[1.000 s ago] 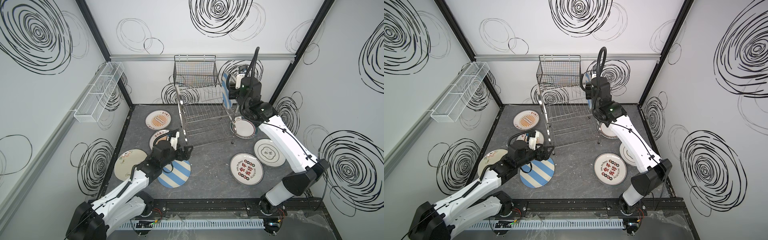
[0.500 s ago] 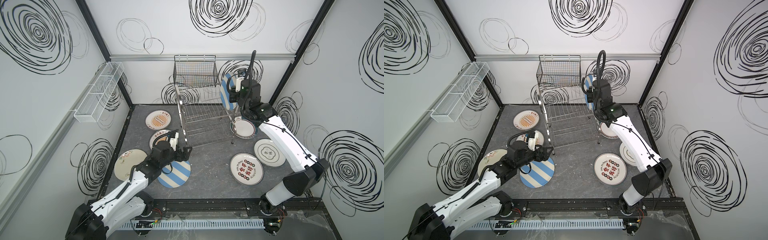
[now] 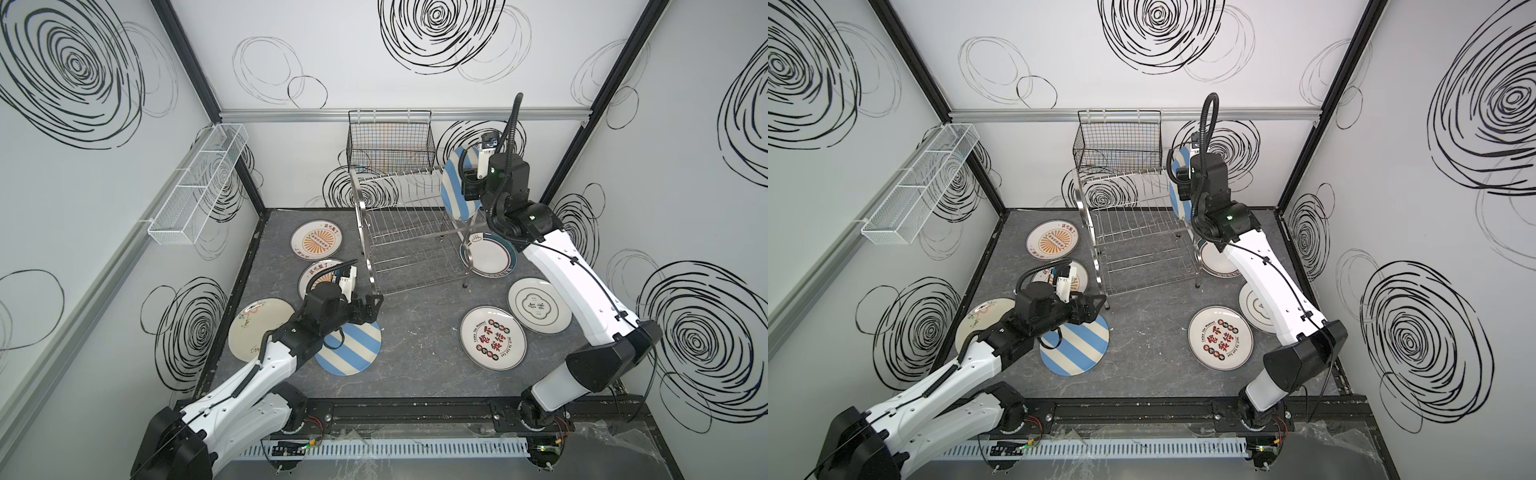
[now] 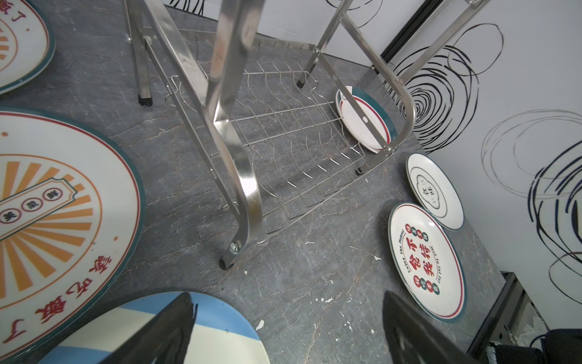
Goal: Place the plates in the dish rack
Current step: 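Open the right gripper and lift it off the standing striped plate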
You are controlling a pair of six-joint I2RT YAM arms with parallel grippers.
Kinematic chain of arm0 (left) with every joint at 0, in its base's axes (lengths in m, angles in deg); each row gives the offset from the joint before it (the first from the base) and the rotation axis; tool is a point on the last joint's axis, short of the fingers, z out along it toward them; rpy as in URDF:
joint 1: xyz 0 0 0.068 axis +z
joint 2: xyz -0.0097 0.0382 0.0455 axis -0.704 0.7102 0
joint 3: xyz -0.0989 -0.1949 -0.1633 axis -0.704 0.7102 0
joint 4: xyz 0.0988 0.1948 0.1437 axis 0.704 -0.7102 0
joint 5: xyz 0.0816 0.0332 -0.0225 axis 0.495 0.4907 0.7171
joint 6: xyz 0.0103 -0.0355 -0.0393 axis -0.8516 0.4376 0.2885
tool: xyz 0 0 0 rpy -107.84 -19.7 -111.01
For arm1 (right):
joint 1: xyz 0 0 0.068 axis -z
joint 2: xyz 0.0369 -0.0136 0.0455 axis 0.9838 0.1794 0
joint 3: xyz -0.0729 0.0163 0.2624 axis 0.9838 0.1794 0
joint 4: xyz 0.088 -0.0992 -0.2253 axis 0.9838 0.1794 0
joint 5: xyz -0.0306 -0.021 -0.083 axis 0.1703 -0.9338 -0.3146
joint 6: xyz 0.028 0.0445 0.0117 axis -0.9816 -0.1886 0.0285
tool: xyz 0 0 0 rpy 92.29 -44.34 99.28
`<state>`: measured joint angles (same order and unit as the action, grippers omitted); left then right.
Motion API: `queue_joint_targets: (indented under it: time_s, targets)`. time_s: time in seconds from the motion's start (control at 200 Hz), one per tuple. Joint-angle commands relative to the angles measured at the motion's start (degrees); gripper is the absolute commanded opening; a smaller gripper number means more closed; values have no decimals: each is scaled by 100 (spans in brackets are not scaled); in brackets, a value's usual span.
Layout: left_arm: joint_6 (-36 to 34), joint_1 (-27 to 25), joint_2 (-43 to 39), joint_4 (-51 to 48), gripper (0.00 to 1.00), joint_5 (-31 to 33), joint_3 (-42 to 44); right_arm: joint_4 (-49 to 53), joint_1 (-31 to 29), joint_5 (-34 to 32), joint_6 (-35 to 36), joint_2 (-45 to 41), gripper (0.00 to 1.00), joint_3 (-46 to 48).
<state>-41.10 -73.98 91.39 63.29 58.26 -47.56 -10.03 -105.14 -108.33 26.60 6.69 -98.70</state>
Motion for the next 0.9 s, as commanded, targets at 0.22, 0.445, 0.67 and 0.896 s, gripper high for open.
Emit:
queue_joint_targets:
  time_s: [0.22,0.445,0.67,0.896]
  targets:
    - [294,28,-264,-661,96,627,-253,570,44,147,-288,-620,77,-271]
    - [455,42,-570,-1485,96,1283,-426,900,38,1357,-840,-1547,82,450]
    - [776,104,-758,-2016,96,1684,-386,637,-100,2982,-1733,-2749,85,1579]
    - [1024,156,-724,-2309,96,1836,-325,356,-1347,2825,-2407,-3660,86,3023]
